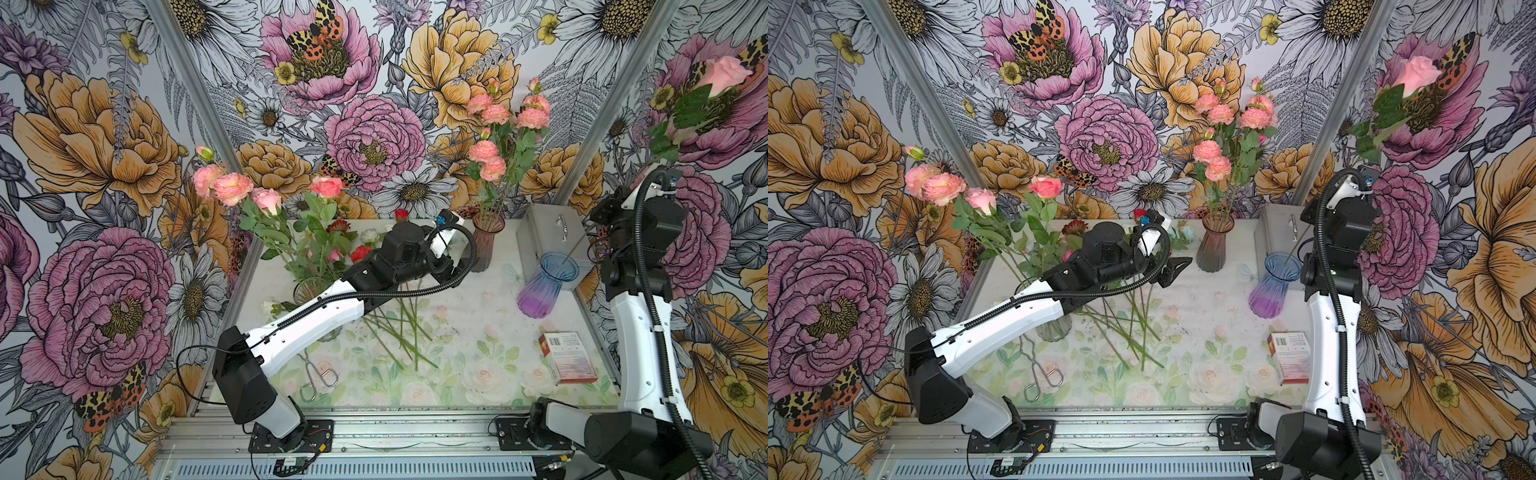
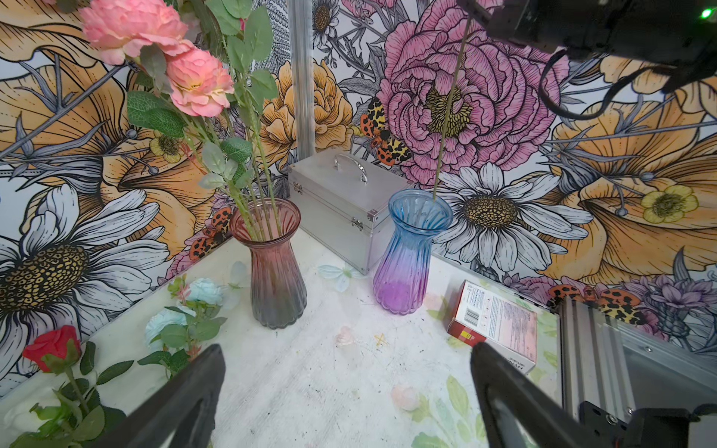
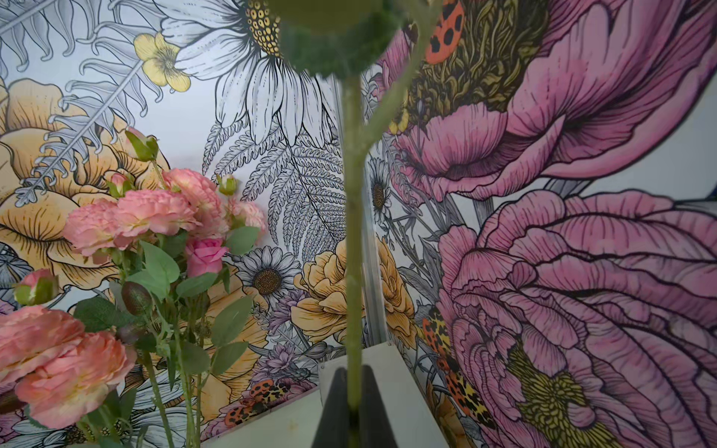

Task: Place the pink flowers into the vase
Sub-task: Place the flower in the vase.

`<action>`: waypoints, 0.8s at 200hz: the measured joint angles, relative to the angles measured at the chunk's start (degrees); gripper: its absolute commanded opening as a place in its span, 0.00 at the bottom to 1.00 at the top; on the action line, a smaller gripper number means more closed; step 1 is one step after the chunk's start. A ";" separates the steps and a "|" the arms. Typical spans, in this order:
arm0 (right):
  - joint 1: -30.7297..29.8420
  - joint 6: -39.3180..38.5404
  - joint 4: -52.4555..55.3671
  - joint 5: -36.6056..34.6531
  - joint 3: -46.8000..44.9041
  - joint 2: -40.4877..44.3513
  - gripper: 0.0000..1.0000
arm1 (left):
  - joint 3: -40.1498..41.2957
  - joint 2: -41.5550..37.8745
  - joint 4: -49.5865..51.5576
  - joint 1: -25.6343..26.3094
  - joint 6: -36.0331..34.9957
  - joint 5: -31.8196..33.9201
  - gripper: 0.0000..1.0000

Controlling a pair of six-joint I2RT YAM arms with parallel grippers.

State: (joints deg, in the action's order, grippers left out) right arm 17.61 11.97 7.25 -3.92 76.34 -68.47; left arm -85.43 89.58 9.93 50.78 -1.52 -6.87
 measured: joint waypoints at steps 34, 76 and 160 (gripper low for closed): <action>-0.02 0.85 -3.74 0.09 -8.70 -0.26 0.00 | -0.20 0.96 -0.31 -0.07 0.02 -0.02 0.99; -0.44 1.16 -7.43 0.02 -15.72 0.04 0.00 | -0.20 1.05 -0.31 -0.33 0.09 -0.24 0.98; -4.22 2.12 -8.22 -1.01 -24.57 2.64 0.00 | -0.20 1.03 -0.28 -0.33 1.42 -1.31 0.98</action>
State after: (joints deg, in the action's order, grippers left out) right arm 13.39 14.09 -0.97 -4.93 51.77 -65.82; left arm -85.62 90.61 9.65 50.46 -0.10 -8.19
